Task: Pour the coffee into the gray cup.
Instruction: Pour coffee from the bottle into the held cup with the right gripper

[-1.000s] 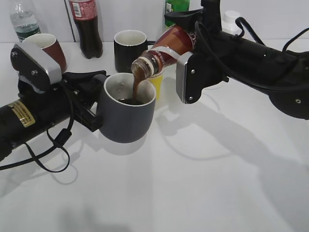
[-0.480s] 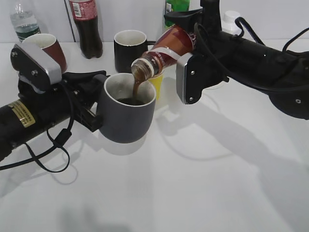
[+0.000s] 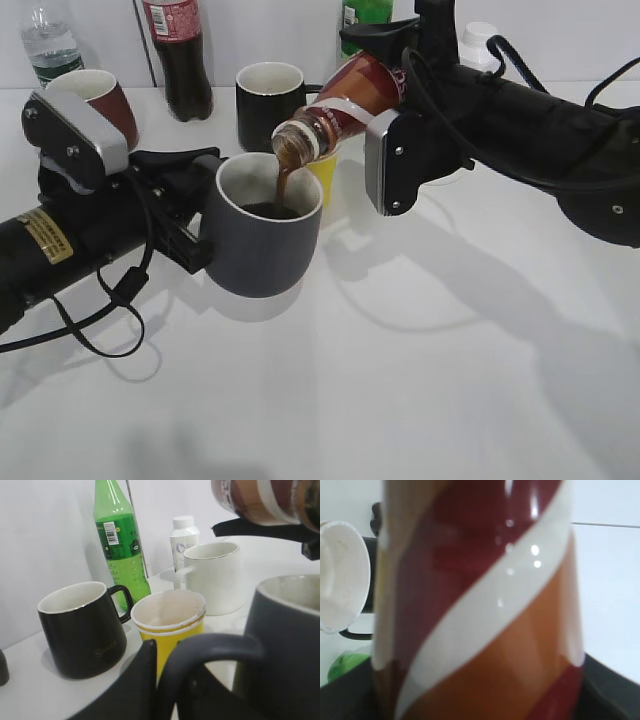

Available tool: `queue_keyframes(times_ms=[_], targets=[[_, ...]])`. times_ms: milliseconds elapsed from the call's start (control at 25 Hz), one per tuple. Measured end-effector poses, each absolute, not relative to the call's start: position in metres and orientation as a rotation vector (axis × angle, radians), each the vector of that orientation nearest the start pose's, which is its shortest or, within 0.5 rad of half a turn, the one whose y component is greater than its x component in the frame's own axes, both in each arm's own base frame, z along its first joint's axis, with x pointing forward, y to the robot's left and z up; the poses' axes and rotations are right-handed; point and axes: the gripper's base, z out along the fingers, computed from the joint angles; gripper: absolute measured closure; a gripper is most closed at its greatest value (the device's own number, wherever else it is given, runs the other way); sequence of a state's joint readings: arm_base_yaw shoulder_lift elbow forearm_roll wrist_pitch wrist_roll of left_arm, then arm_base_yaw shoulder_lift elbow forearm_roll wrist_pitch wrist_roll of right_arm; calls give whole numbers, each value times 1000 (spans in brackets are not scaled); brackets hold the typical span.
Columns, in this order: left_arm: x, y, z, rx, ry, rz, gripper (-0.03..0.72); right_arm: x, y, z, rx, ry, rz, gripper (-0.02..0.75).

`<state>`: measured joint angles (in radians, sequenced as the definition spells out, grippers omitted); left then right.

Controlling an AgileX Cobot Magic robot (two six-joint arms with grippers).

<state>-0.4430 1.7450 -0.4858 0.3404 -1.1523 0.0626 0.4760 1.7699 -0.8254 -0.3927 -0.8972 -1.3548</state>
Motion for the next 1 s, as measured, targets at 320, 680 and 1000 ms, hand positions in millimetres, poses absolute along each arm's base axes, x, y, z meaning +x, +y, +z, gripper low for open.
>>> queue_keyframes(times_ms=[320, 680, 1000], targets=[[251, -150, 168, 742, 1450, -432, 605, 309, 190, 217, -1494, 592, -647, 209], [251, -150, 168, 742, 1450, -432, 605, 309, 190, 217, -1495, 591, -649, 209], [251, -150, 168, 742, 1451, -432, 605, 309, 190, 217, -1499, 583, -657, 209]])
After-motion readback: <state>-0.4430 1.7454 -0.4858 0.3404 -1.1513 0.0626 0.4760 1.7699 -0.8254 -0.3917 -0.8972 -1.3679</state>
